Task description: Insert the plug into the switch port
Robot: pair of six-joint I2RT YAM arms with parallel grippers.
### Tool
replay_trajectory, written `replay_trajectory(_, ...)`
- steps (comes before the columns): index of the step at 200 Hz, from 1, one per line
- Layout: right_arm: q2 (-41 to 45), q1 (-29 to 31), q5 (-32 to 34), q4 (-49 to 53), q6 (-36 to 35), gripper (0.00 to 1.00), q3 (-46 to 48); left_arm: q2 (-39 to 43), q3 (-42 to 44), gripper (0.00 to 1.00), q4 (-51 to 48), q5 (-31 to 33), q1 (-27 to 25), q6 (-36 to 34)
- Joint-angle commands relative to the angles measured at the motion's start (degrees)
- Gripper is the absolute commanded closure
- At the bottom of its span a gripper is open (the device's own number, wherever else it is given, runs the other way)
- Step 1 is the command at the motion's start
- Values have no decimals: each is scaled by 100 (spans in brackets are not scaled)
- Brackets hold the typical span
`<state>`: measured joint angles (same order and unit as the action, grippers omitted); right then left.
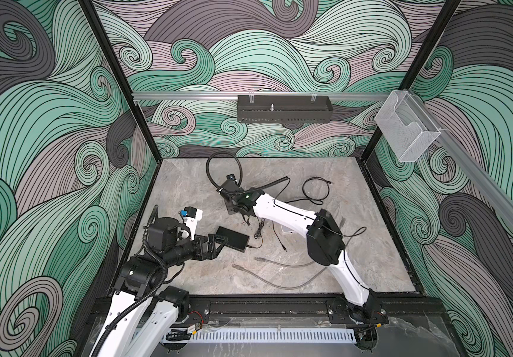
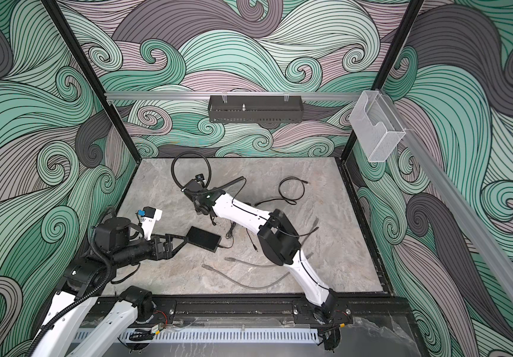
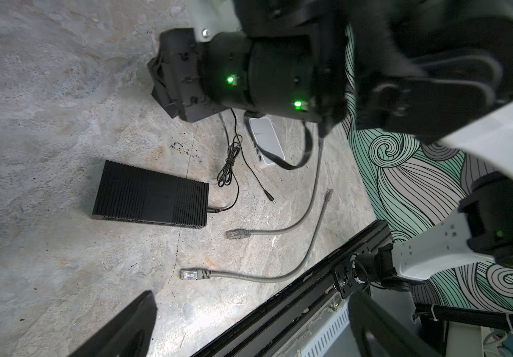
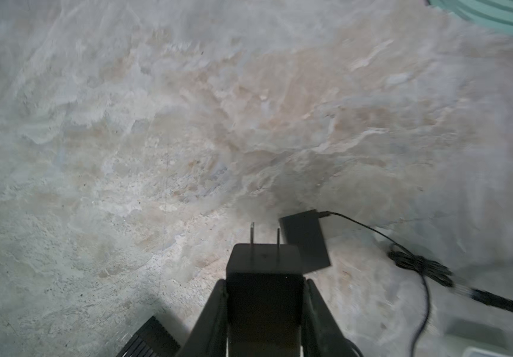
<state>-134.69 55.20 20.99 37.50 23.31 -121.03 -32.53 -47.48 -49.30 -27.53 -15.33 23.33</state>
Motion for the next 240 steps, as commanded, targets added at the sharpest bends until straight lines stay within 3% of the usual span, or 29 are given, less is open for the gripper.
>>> replay_trajectory(1,-388,0,-880,-66,-336,80,-726,-13,-68,1,-62,12,74,-117)
replay_trajectory(29,-1099,74,-1589,-48,-190,82,-1720,-49,-77,1,-71,17,78,-118)
replay_trajectory(56,-1785,115,-2374,-242,-114,79,-2571,-78,-61,1,-39,11,95,-110)
replay_trajectory(115,-2459,-15,-3249,-2079,39,74,-2692,-85,-59,1,-45,28,112,-110)
replay_trajectory(165,-2527,-130,-3812,-2555,122,42,-2786,-112,-75,1,-75,119,203,-89)
replay_trajectory(178,-2213,-174,-3823,-2528,106,32,-2519,-147,-94,1,-81,164,246,-90)
replay_trajectory(200,-1319,-300,-3905,-2411,3,29,-1537,-358,-110,1,-41,150,287,-94)
replay_trajectory(226,249,-553,-3703,-2897,202,31,800,-878,-168,1,-34,367,285,-78)
replay_trajectory(240,1031,-718,-3499,-2990,387,32,1955,-1215,-175,2,-34,747,301,419)
